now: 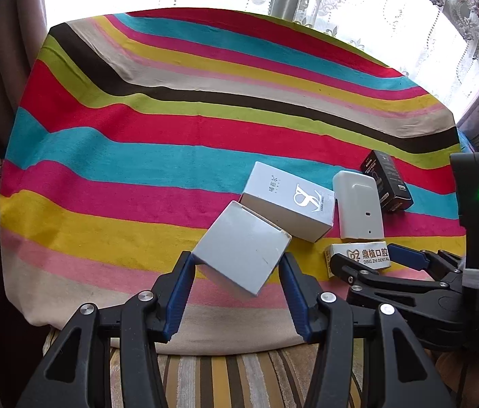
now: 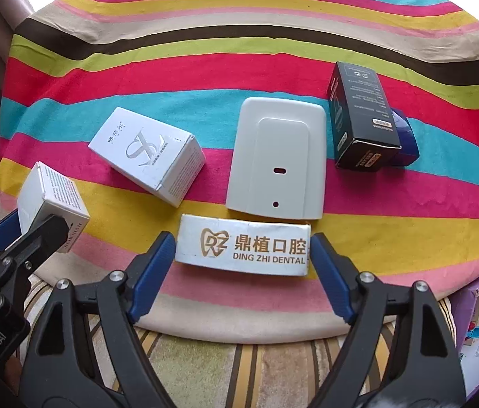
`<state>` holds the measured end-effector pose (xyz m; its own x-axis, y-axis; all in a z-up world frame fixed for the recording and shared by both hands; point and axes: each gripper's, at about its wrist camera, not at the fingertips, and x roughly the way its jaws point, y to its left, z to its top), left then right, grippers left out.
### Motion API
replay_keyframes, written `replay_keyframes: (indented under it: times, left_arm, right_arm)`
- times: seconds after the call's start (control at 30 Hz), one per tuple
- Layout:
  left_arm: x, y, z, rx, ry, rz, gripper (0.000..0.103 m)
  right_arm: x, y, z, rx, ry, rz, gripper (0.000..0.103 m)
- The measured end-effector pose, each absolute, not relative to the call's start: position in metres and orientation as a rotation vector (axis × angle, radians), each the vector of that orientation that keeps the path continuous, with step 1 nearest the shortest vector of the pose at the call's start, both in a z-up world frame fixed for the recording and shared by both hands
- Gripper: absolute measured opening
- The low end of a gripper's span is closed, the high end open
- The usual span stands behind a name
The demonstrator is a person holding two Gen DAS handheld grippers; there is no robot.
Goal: Organize rigid objects
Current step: 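Grasp the small white cube box with the left tool, then carry the white cube box over the purple box while the right tool carries the DING ZHI DENTAL box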
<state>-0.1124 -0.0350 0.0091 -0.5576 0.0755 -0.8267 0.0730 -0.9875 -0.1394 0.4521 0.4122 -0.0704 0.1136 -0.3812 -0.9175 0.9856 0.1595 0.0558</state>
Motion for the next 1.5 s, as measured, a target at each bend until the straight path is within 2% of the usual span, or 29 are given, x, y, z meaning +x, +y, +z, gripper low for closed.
replay_keyframes:
  times: [0.23,0.8,1.5]
  left_arm:
    - [-0.091,-0.023,0.018,-1.439,-0.298,2.757,0.052]
    - [-0.062,0.047,0.03,-1.374,-0.234,2.625,0.052]
    - [-0.033,0.194,0.043,-1.319,0.031,2.356,0.052]
  right_arm:
    - [0.452,0.423,-0.06,0.815,0.894,-1.189,0.083]
    - [0.385,0.473,-0.028,0.833,0.773,-1.22,0.083]
    - [0.195,0.563,-0.016,0.972,0.616,-1.453,0.083]
